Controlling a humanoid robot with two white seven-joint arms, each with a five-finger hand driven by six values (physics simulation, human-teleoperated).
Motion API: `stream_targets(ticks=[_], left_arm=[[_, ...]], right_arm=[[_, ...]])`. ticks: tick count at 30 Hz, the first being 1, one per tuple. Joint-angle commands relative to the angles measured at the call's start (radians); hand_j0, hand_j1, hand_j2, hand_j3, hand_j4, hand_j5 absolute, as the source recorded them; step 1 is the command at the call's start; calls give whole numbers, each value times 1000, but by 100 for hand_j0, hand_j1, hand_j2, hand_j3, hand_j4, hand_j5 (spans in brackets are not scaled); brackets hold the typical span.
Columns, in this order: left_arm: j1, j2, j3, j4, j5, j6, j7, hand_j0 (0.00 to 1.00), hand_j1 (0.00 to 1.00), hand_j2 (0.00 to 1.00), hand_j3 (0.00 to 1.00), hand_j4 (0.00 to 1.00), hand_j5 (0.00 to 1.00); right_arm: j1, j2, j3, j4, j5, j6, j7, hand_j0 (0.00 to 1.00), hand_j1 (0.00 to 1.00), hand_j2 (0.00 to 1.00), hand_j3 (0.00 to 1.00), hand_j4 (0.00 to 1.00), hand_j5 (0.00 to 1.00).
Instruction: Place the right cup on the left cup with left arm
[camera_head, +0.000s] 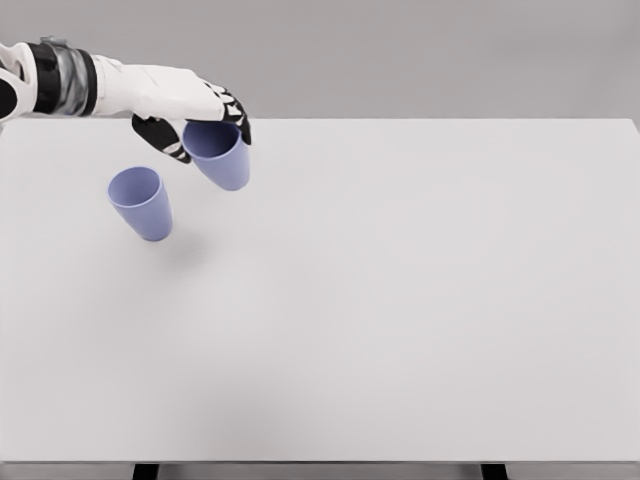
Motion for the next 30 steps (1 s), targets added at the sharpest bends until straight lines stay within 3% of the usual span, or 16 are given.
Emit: stream_targets(ticks=[1,30], left_arm=[[-2,27,2,-4,10,-1,0,70,70,70,70,70,70],[-40,184,-1,-30,35,-3,0,71,71,71,71,71,71]], right_arm=[[0,0,0,0,1,0,0,100,100,100,100,100,100],[0,0,0,0,-1,-1,0,100,100,100,100,100,100]])
